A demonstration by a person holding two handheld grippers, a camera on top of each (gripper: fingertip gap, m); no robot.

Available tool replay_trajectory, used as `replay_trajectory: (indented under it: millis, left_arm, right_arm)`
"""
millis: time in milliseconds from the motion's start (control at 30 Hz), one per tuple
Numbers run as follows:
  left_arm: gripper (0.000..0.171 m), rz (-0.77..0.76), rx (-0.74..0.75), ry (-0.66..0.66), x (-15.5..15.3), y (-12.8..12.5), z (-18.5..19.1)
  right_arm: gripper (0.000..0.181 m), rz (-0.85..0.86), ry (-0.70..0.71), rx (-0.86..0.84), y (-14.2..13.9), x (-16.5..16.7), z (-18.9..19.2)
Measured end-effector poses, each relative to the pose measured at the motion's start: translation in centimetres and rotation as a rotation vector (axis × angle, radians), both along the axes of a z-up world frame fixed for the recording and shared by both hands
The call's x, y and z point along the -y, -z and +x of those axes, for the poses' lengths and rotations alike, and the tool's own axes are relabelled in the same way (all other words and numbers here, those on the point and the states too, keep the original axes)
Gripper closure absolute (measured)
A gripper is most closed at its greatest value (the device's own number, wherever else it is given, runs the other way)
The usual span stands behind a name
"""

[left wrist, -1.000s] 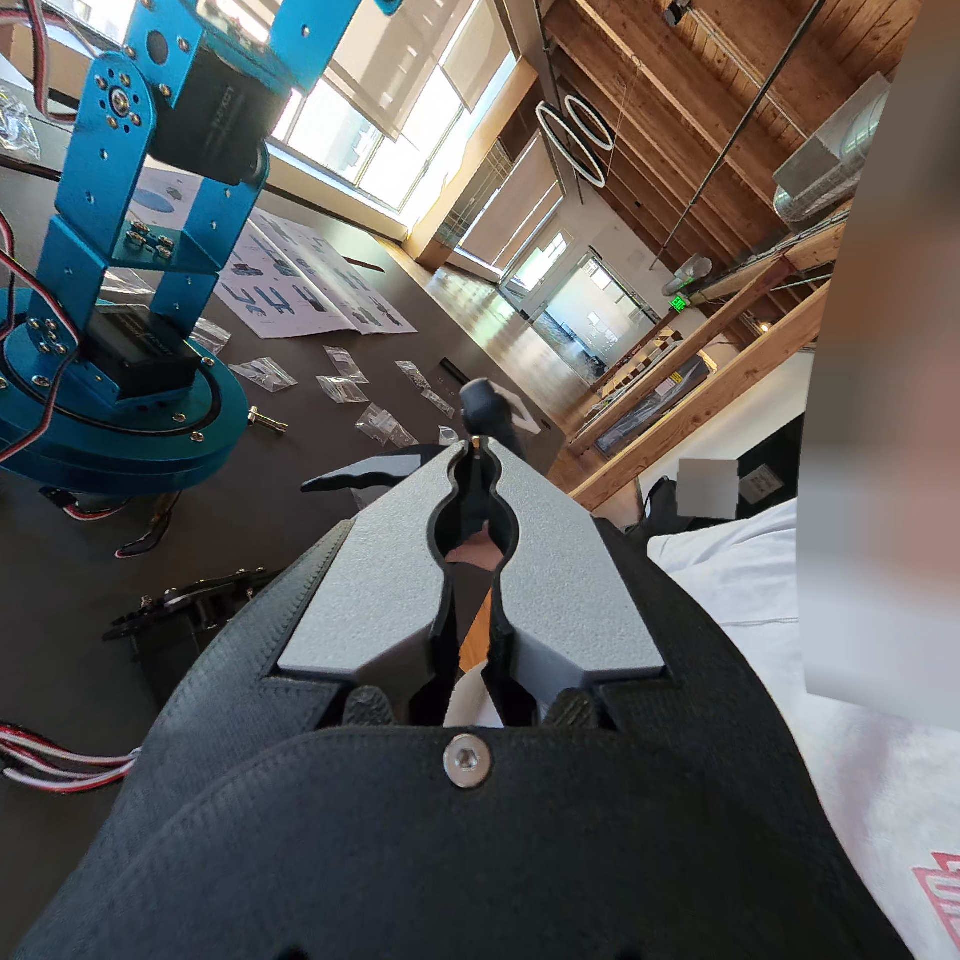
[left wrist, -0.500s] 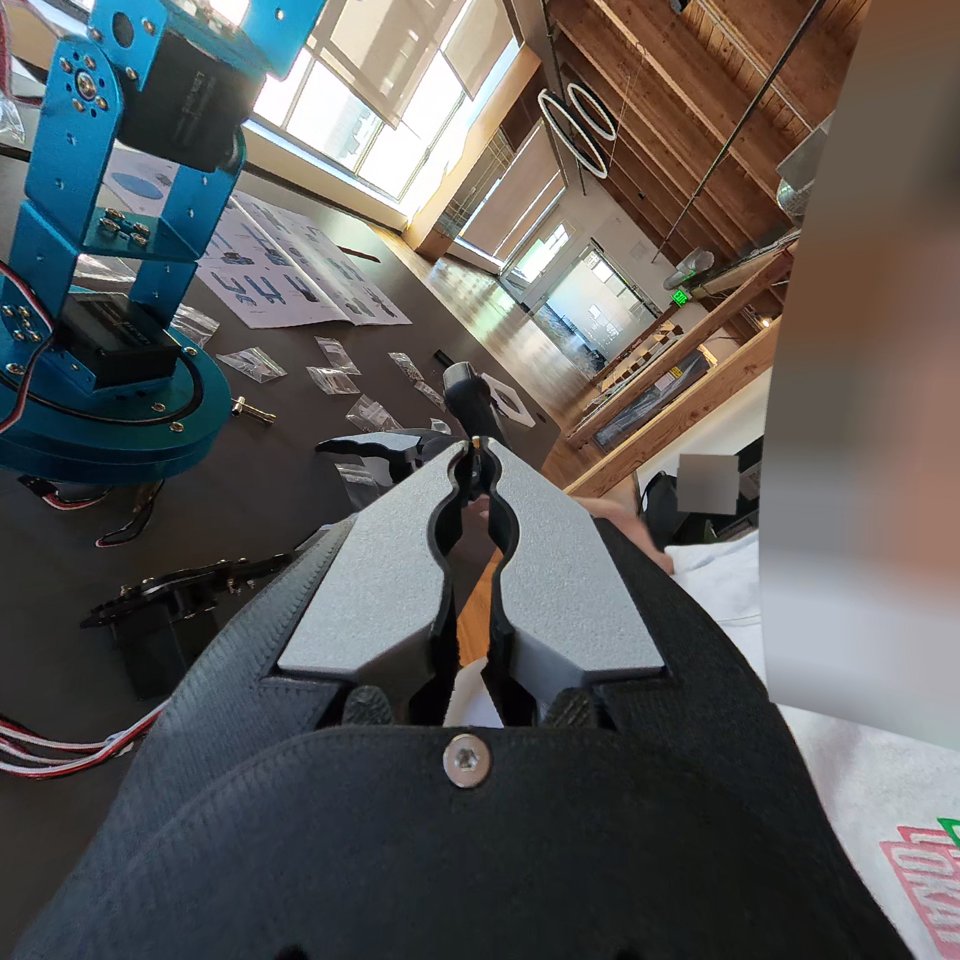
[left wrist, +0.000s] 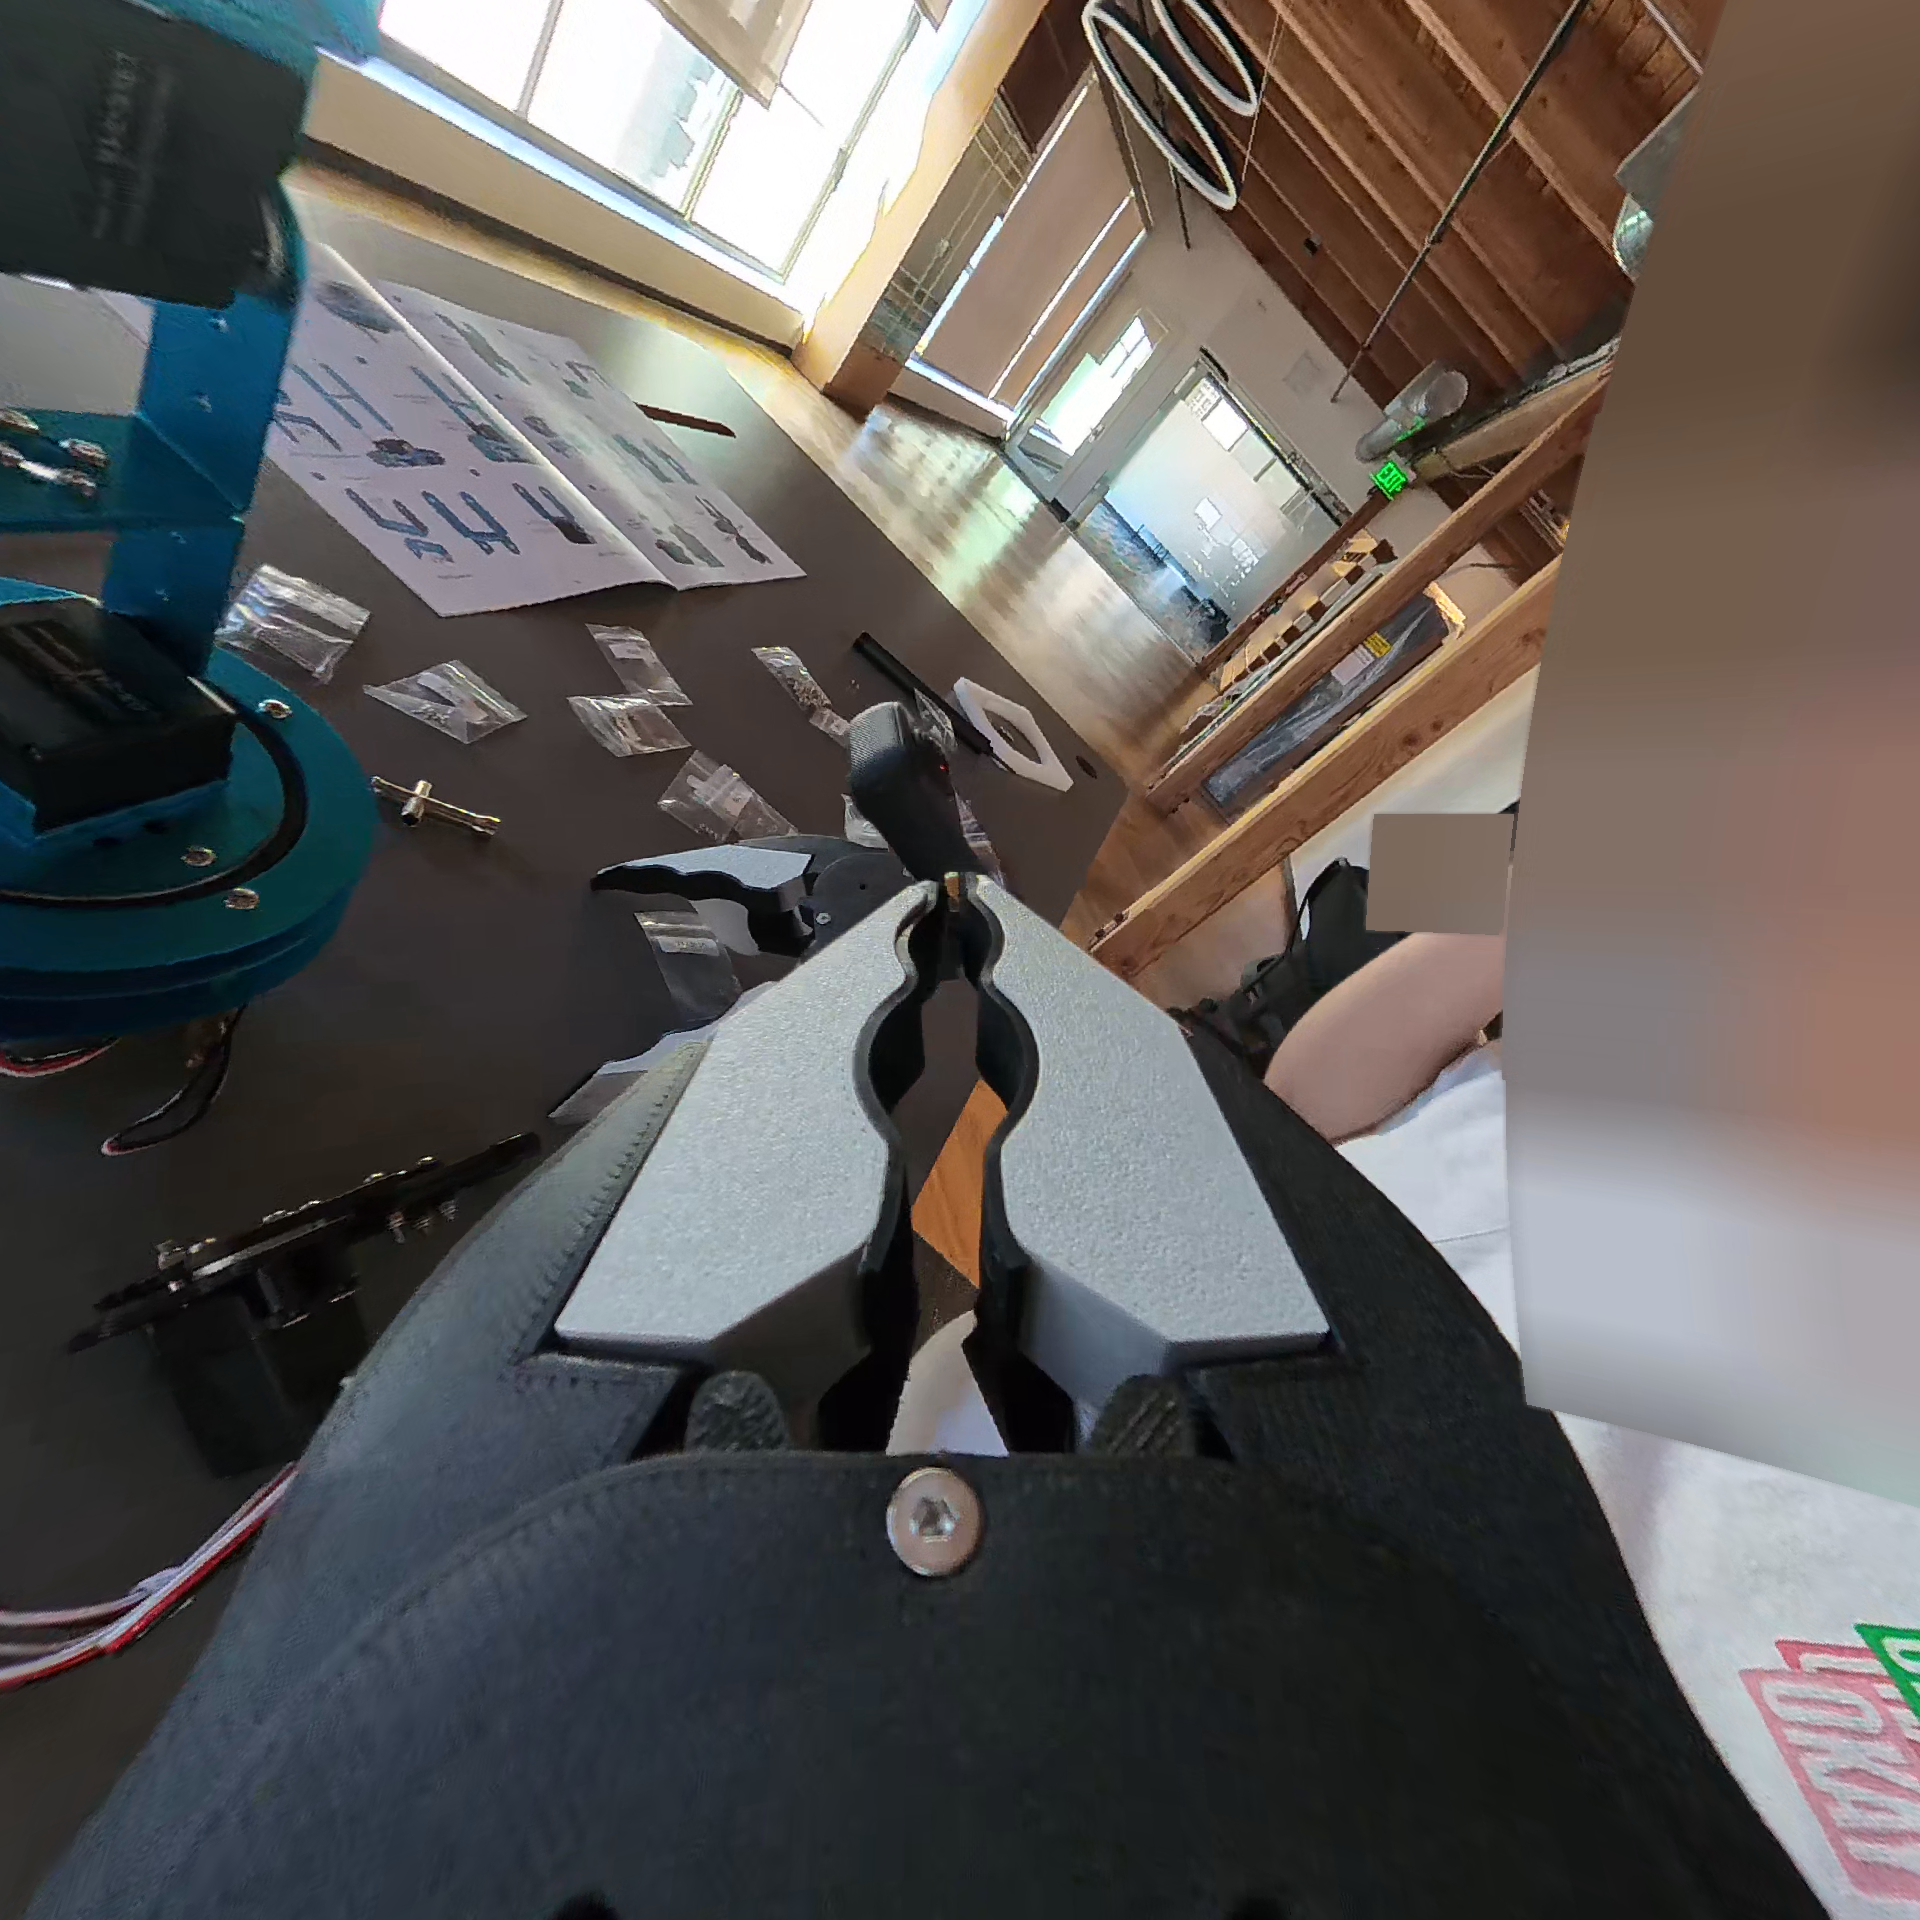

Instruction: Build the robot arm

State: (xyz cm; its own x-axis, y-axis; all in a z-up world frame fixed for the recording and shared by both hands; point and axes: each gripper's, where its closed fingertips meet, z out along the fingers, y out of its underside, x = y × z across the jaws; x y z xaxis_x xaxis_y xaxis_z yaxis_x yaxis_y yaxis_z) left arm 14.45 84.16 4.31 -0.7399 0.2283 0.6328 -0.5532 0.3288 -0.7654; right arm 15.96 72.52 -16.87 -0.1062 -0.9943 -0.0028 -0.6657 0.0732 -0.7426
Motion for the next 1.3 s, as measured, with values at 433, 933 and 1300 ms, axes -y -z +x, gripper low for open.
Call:
replay_trajectory:
  millis: [433,933,1300]
  left_arm:
    - [0.171,0.022,-0.015,0.011,0.7,0.5,-1.3]
    - [0.171,0.046,-0.021,-0.038,-0.4,0.8,-2.1]
    - [0.171,0.057,-0.042,-0.041,-0.6,1.5,-2.3]
  right_arm:
    - [0.06,0.0,0.0,0.0,0.0,0.0,0.0]
    - [0.06,0.0,0.0,0.0,0.0,-0.1,0.0]
    - [0.057,0.006,-0.018,-0.001,0.0,-0.3,0.1]
